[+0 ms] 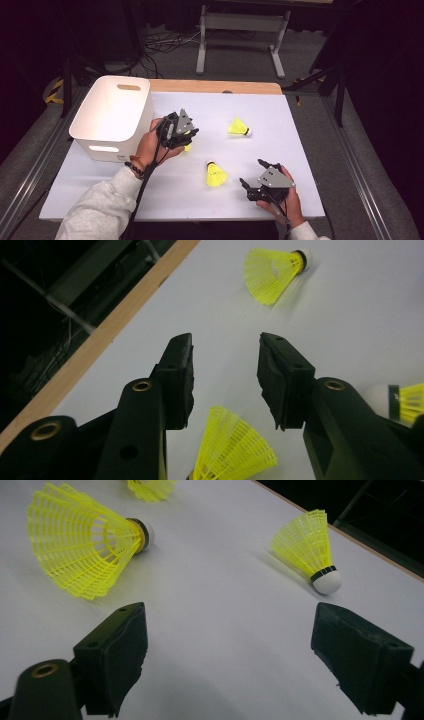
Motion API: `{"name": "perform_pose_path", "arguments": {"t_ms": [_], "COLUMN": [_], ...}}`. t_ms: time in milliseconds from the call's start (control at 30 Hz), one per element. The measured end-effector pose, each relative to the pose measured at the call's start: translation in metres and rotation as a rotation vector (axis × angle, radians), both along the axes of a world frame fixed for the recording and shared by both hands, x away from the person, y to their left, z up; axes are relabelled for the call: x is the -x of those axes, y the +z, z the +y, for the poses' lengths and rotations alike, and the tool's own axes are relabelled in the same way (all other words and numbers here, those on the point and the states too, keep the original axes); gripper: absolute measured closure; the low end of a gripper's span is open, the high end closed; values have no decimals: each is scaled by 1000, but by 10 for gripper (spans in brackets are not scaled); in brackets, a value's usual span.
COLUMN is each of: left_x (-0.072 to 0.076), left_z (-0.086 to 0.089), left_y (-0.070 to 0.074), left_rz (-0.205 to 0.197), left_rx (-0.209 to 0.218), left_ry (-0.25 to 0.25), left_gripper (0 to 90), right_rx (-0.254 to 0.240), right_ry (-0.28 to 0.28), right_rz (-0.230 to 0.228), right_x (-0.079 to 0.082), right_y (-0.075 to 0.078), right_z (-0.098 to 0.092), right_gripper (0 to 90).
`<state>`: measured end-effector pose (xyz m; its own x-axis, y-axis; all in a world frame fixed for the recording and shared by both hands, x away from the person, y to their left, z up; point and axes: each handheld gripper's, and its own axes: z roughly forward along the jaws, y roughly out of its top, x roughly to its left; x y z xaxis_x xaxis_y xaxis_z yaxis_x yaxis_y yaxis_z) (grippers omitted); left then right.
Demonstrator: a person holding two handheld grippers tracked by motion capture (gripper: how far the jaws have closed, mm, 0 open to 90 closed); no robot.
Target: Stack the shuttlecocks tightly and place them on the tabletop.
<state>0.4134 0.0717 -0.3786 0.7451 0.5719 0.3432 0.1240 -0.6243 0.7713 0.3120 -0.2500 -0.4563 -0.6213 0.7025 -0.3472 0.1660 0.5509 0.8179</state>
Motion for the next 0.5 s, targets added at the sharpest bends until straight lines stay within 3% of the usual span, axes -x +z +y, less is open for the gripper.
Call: {"name": "perform_pose_path", "arguments": {"t_ms": [267,500], "left_x": [20,39], "left_z": [20,38], "left_y": [5,-2], "left_rz": [-39,-61], "left_rx": [26,51], "left_ry": [-12,-36], "left_gripper": [549,512], "right_rx": [-15,-21], "right_ry": [-7,-2], "right_rz": [-1,-2], "right_x": [0,2], "right_y": [1,1], "right_z": [0,2], "right_gripper": [160,162]}}
